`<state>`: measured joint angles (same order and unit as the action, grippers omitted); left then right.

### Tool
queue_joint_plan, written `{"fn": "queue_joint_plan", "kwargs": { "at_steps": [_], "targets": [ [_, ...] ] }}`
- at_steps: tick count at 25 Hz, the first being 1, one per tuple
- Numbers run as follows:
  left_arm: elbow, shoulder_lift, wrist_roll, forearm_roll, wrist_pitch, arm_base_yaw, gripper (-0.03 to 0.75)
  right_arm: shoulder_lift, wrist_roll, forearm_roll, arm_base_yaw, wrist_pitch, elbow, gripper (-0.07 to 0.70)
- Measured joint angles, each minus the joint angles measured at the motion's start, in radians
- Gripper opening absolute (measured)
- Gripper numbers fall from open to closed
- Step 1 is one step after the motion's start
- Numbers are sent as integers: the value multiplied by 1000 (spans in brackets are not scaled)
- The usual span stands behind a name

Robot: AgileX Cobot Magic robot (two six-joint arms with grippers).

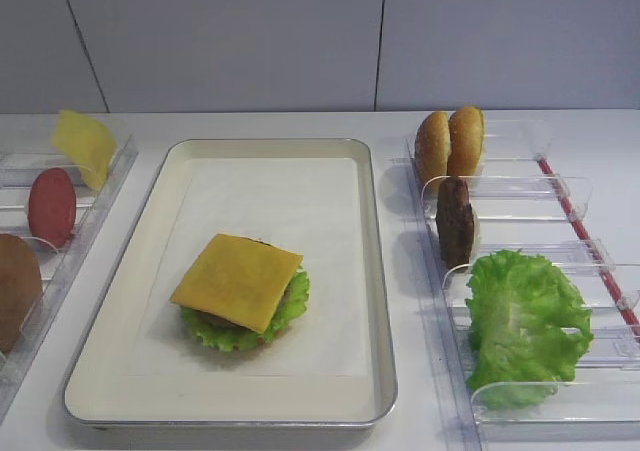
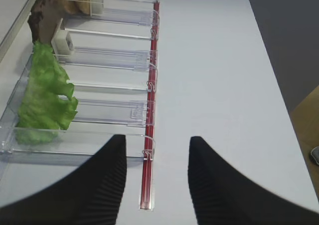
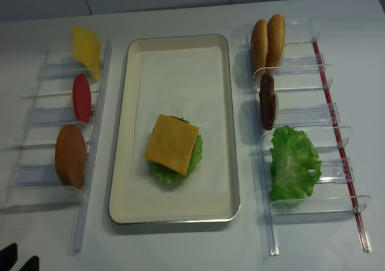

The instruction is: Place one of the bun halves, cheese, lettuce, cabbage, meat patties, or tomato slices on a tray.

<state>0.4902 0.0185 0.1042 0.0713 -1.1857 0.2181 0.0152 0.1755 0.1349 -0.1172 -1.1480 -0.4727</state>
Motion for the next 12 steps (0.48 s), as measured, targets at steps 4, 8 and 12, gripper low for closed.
{"fn": "queue_joint_plan", "kwargs": {
  "at_steps": [4, 8, 12],
  "targets": [
    [0, 0, 0, 0, 0, 0, 248, 0, 3, 0, 0, 0, 0, 330],
    [0, 0, 0, 0, 0, 0, 248, 0, 3, 0, 0, 0, 0, 330],
    [0, 0, 0, 0, 0, 0, 248, 0, 3, 0, 0, 0, 0, 330]
  ]
}}
